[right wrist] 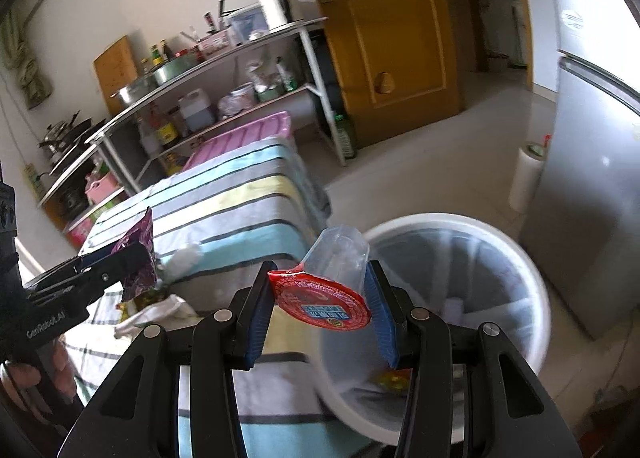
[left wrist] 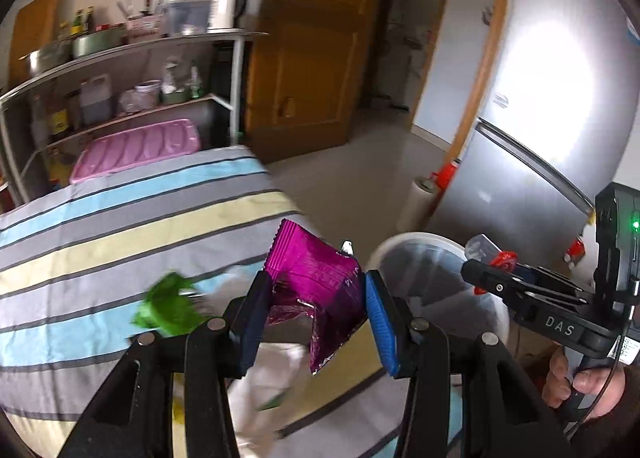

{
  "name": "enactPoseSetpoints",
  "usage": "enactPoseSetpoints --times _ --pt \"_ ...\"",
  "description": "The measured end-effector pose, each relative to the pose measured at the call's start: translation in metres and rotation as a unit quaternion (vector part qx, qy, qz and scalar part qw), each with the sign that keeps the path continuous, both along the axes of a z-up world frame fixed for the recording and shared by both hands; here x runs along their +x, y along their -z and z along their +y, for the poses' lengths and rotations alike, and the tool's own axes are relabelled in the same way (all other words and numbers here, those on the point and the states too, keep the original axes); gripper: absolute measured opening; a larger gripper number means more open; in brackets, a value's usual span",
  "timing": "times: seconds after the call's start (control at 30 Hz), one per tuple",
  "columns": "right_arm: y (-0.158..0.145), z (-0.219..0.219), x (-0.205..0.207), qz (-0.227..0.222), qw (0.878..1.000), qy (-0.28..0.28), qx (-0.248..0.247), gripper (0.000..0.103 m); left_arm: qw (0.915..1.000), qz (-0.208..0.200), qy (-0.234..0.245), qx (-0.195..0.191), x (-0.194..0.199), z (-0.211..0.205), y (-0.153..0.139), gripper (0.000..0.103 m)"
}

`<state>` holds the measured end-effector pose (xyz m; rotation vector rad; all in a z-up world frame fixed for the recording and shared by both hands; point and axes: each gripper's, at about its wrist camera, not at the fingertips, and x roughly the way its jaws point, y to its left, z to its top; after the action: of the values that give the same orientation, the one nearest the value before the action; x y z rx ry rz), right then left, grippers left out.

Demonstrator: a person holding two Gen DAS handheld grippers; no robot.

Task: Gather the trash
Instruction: 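Carry the pink bag and red-lidded cup over the bin and open both tools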

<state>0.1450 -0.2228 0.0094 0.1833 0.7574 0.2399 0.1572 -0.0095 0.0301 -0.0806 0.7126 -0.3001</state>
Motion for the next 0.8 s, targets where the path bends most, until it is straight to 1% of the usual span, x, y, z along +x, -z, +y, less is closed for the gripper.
enactPoseSetpoints --times 0.17,0.27,0.4,0.57,0.8 --pt "0.006 -0.027 -0.001 0.012 1.000 0.020 -0.006 0.046 0.9992 0.016 0.038 -0.003 0.008 -0.038 0.008 0.049" --pt "0.014 -0.041 0.000 0.022 0.999 0.033 -0.011 0.046 0.9977 0.023 0.063 0.003 0.010 -0.062 0.014 0.049" --pt "0.027 -0.060 0.002 0.043 0.998 0.050 -0.016 0.046 0.9948 0.045 0.091 0.010 0.017 -0.090 0.027 0.049" --pt "0.046 -0.075 0.006 0.069 0.995 0.062 -0.021 0.046 0.9920 0.064 0.108 0.015 0.017 -0.111 0.038 0.049" --pt "0.068 -0.085 0.015 0.101 0.992 0.065 -0.035 0.046 0.9893 0.072 0.124 0.026 0.018 -0.130 0.045 0.050"
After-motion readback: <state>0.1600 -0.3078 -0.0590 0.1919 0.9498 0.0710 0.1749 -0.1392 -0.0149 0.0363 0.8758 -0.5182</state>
